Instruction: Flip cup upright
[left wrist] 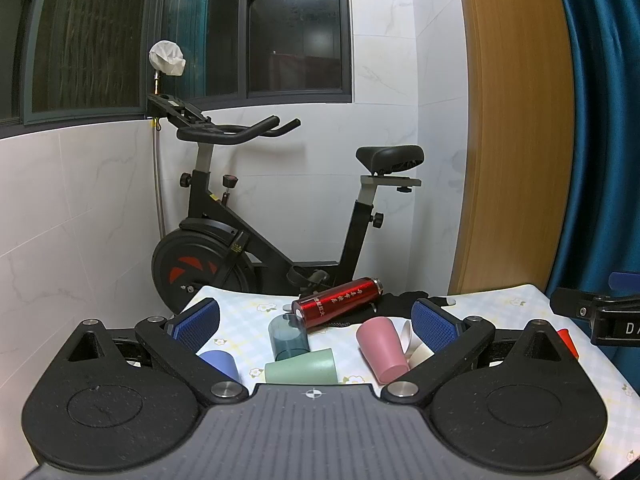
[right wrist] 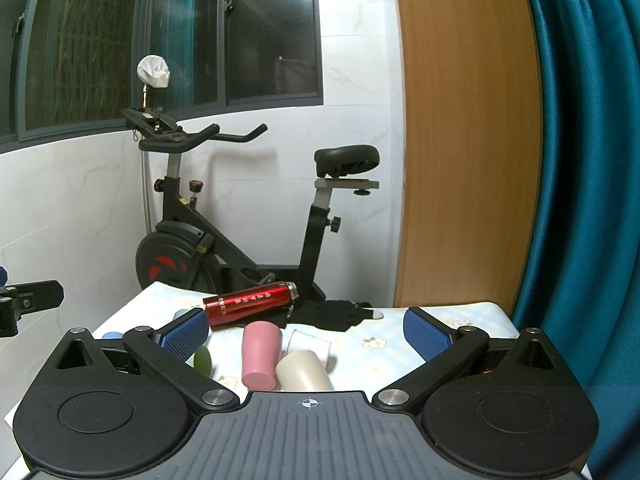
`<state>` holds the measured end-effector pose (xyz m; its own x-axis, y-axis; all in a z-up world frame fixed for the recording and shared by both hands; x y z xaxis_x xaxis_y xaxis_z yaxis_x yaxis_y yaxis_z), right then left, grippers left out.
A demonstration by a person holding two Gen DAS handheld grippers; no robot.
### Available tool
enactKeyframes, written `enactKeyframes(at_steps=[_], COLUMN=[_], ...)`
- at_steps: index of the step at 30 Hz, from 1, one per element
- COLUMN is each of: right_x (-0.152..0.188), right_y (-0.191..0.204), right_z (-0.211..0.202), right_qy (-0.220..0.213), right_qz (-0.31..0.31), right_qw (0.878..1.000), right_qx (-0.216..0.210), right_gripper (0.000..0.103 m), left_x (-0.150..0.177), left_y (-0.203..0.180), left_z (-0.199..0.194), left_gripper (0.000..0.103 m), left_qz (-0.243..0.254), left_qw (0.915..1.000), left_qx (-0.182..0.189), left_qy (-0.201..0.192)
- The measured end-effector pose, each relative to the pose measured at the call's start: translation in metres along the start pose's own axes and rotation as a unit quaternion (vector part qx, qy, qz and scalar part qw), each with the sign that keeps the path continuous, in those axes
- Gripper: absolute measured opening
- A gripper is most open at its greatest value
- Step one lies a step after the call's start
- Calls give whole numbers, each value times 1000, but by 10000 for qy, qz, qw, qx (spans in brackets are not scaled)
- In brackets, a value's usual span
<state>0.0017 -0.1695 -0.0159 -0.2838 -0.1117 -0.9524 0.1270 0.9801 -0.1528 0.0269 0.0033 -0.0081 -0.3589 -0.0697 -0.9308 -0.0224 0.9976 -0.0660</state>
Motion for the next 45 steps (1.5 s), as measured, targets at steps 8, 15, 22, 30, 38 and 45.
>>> enactKeyframes(at_steps=[8, 15, 22, 30, 38, 45], right_x=[0, 0, 0, 1, 9, 17], right_y=[0, 0, 0, 0, -4, -13], right_z=[0, 0, 0, 0, 12, 30], right_qy=[0, -1, -1, -4, 37, 246], right_qz=[1, 1, -1, 55, 432, 746], right_qw=[10000, 10000, 10000, 10000, 9990, 9969], right_qx=[0, 0, 1, 24, -60, -98], right_gripper=[103, 103, 103, 103, 103, 103], left_x=[-2, -2, -5, -4, 8, 20], left_y=[0, 0, -1, 1, 52, 124], left_z=[-1, -1, -2, 3, 38, 82], left_gripper=[103, 103, 103, 103, 103, 102], left_qz=[-2, -2, -13, -57, -1011, -1856], left_qw=[10000, 10000, 10000, 9999, 9923, 9717], left_qx=[-1, -1, -4, -45, -309, -1180], left_qy=[-7, -10, 5, 73, 644, 857])
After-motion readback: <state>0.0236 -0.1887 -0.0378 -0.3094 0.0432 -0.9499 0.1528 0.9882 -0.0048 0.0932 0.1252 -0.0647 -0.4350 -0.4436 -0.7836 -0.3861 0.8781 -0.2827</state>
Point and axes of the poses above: each gripper's, at about its wrist camera, not at the fingertips, and z roughly the way its jaws point, y to its left, x to its underside, the point moved 3 cm from there along z, roughly the way its jaws point, and after that the axes turned 8 degrees about -z, right-handed, at the moved point
